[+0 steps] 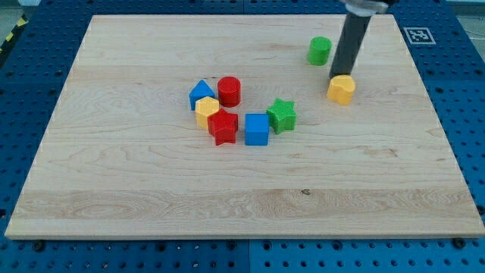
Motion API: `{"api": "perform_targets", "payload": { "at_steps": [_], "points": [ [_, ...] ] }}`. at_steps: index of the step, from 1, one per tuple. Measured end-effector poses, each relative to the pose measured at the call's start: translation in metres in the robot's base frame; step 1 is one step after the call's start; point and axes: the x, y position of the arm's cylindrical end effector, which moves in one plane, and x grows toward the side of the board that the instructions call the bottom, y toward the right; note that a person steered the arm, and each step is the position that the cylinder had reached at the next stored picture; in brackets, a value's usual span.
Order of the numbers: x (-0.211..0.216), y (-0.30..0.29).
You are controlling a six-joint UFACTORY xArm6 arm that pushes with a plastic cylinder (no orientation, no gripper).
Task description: Move the yellow heart near the green star
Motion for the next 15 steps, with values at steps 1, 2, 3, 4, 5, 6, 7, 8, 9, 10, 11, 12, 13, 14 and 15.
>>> {"api": "perform_targets", "payload": {
  "at_steps": [1, 2, 3, 4, 5, 6, 7, 8, 9, 10, 11, 12, 13, 14, 15],
  "points": [
    [0.004, -0.006],
    [-0.004, 0.034],
    [0.005, 0.060],
    [0.018, 0.036],
    [0.018, -0.012],
    [0.018, -0.045],
    [0.014, -0.029],
    [0.015, 0.029],
    [0.049, 0.069],
    [0.088, 0.080],
    [0.088, 0.077],
    [0.062, 0.077],
    [0.050, 0.068],
    [0.050, 0.058],
    [0.052, 0.058]
  ]
}}
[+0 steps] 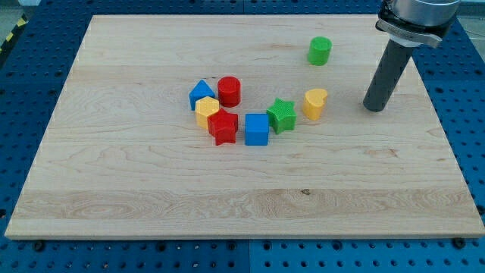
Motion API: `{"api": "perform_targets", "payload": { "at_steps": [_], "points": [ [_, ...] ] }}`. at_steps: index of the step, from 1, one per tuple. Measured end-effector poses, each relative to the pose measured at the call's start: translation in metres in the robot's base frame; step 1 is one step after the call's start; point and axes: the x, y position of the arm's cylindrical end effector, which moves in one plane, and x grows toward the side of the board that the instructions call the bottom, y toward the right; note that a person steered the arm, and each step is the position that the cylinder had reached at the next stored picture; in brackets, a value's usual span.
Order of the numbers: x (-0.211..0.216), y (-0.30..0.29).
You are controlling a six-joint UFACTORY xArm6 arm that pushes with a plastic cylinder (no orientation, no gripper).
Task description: Move the yellow heart near the green star
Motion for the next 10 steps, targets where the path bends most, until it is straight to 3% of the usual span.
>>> {"api": "perform_targets", "payload": {
  "at_steps": [4, 10],
  "points": [
    [0.000, -0.080],
    [-0.028, -0.111]
  ]
}}
